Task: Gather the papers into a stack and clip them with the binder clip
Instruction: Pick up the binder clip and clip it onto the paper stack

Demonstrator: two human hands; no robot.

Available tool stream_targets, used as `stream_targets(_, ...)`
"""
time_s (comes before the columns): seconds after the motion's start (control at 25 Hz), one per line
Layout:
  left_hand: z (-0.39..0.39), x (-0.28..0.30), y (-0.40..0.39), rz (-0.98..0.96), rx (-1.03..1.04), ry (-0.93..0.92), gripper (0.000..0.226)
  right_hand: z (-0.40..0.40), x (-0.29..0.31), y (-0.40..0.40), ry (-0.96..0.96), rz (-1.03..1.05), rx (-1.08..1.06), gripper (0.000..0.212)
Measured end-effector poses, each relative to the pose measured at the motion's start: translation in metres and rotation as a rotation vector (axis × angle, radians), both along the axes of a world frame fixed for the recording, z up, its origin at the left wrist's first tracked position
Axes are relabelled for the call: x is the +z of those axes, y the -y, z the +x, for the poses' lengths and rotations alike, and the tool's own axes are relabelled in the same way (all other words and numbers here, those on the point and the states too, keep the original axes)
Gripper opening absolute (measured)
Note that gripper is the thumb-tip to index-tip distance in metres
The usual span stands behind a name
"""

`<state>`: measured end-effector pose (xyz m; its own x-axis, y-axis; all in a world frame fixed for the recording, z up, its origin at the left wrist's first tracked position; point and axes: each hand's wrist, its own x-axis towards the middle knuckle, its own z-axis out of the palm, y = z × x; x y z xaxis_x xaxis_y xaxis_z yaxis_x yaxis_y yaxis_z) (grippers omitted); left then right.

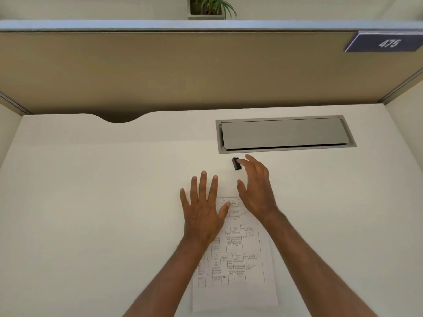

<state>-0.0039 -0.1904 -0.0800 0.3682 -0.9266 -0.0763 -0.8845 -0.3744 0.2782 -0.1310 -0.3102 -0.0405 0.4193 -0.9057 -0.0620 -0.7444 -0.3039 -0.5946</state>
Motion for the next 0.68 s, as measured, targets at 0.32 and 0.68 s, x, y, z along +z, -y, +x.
stream_targets(0.32,0.008,-0.035,-0.009,0.066,-0.006,0.020,0.074,0.017,-0.043,0.034,-0.087,-0.034,0.089,0.043)
stream_targets(0.68,0.008,-0.033,-0.008,0.058,-0.010,0.015,0.074,0.016,-0.044,0.052,-0.005,-0.021,0.094,0.030)
